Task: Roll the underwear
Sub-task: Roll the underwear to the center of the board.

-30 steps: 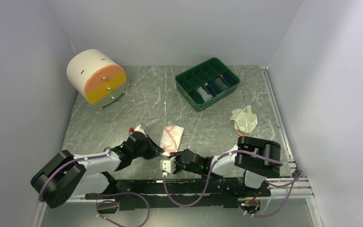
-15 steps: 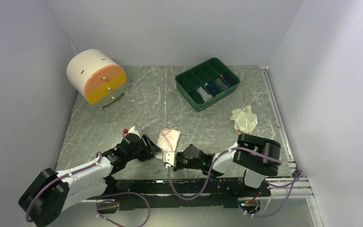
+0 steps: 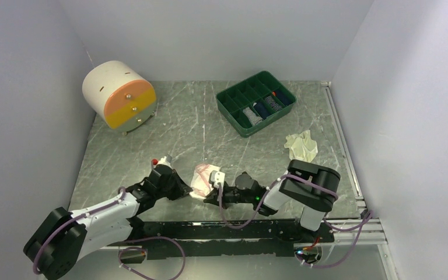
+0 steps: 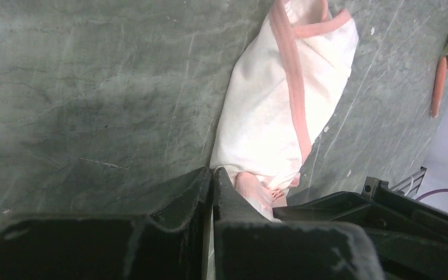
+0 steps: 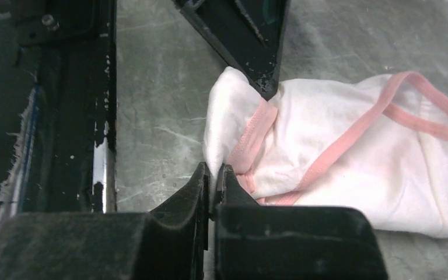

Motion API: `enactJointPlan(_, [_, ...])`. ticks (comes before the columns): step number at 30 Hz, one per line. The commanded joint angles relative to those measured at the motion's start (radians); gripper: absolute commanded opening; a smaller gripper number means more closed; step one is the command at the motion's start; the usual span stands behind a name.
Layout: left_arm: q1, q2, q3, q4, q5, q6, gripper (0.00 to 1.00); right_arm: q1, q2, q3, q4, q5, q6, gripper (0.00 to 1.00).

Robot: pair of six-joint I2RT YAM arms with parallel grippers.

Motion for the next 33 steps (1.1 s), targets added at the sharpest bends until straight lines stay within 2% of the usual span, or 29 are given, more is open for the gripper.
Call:
enactJointPlan(1, [0.0,0.048,-0.045,-0.19,-0.038,0.072,0.06,-0.06,0.021,0.01,0.018,-0.126,0.239,0.01])
enactJointPlan(5, [0.0,0.028,-0.017,-0.247,-0.052,0.076,0.05,-0.092,0.038,0.042,-0.041,-0.169,0.331,0.01])
enactJointPlan(10, [0.001,-0.077,0.013,-0.359,-0.152,0.045,0.16,-0.122,0.082,0.13,-0.207,-0.218,0.432,0.03])
enactJointPlan(15, [0.001,-0.214,0.009,-0.428,-0.211,-0.001,0.27,-0.147,0.112,0.119,-0.185,-0.213,0.492,0.05])
enactJointPlan(19, [0.001,-0.317,0.02,-0.471,-0.24,0.009,0.4,-0.201,0.165,0.079,-0.028,-0.301,0.62,0.05])
enactJointPlan(21, [0.001,-0.356,0.025,-0.457,-0.229,0.05,0.45,-0.219,0.177,0.084,-0.014,-0.31,0.671,0.04])
enactJointPlan(23, [0.002,-0.386,0.022,-0.405,-0.191,0.13,0.49,-0.223,0.174,0.118,-0.128,-0.282,0.675,0.04])
enactJointPlan(27, [0.001,-0.427,0.015,-0.298,-0.095,0.268,0.49,-0.23,0.186,0.14,-0.158,-0.292,0.71,0.04])
enactJointPlan(33, [0.001,-0.478,0.004,-0.255,-0.02,0.363,0.58,-0.269,0.195,0.189,-0.327,-0.274,0.746,0.05])
